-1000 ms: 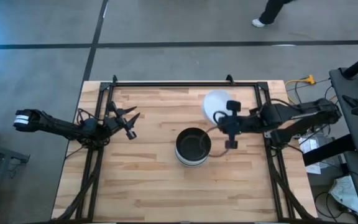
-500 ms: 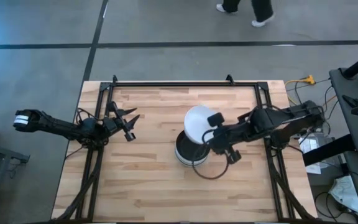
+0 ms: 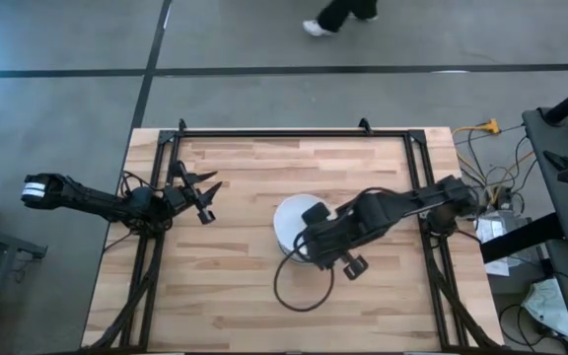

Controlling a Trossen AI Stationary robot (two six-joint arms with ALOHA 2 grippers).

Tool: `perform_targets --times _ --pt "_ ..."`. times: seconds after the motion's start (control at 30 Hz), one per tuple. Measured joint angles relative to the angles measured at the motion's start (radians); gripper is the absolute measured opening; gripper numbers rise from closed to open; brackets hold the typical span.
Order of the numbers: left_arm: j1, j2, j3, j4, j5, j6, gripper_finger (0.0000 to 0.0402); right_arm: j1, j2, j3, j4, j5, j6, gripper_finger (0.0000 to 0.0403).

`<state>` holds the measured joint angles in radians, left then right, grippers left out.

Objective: Nest bowls inside each other
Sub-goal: Stack the white bowl on top of the black bowl

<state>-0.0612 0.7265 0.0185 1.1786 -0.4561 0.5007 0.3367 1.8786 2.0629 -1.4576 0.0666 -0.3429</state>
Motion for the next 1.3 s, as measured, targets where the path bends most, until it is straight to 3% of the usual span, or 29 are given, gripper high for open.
perform_targets --times 0.3,1.3 --pt "0.0 0.0 0.001 -0.005 0.002 0.0 0.0121 -0.001 0.071 0.014 -0.031 0.0 0.028 0.0009" --pt "0.0 -0.001 0.001 -0.008 0.019 0.0 0.0121 -0.018 0.061 -0.146 0.08 0.001 0.07 0.0009"
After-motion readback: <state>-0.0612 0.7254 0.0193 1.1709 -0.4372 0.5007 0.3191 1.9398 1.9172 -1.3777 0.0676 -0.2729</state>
